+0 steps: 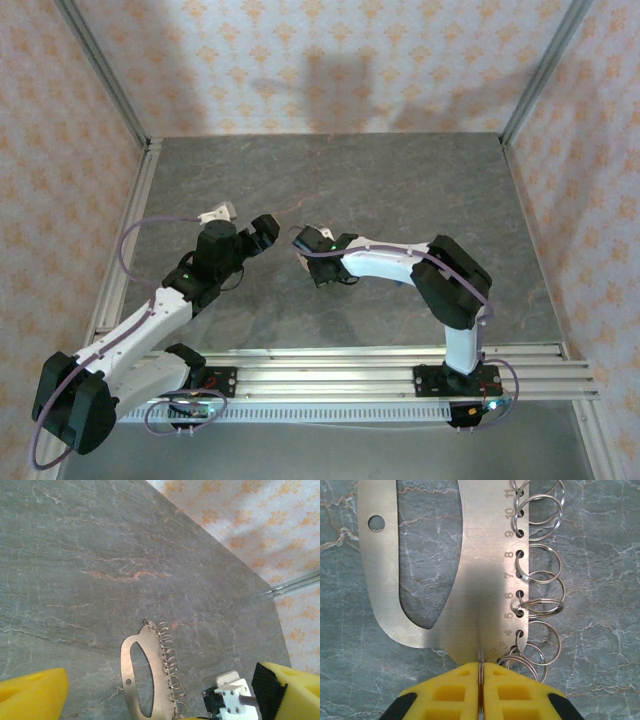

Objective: Put the keys on the keyring

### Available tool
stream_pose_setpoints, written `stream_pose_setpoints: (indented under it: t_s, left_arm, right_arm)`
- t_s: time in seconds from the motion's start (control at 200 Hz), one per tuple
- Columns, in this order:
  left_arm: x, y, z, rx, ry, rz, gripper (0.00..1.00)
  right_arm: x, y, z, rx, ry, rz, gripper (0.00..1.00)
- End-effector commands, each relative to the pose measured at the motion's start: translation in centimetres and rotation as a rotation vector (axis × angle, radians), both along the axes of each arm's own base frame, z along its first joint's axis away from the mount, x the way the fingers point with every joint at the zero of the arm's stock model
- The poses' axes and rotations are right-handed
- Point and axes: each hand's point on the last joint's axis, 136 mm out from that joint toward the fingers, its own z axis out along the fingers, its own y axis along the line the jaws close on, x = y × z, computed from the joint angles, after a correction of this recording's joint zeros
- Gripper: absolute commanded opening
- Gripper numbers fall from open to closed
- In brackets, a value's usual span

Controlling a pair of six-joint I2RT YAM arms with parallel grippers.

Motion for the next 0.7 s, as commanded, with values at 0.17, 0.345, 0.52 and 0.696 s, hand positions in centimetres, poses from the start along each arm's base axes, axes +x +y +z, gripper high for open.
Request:
stream_pose_setpoints:
  t_s: [0.17,0.345,0.52,0.696]
  left_arm:
    - [0.0,0.7,0.2,-0.007,-0.013,0.029,0.96]
    - [0.1,0.7,0.2,-0.007,-0.013,0.029,0.97]
    - [0.1,0.7,0.2,0.003,0.010,0.034,0.97]
    - [0.5,1.4,-0.6,0.028,0.103,0.097,0.97]
  right_arm:
    - [-0.2,-1.5,0.4,-0.059,-0.023,-0.001,0.06]
    - [-0.2,-1.7,0.3,-0.066,-0.022,0.001,0.00]
    - [0.2,-1.4,1.4,-0.003,-0.050,-0.003,0.00]
    - [1.6,-0.6,4.4,0.194,-0.053,-0.018,0.00]
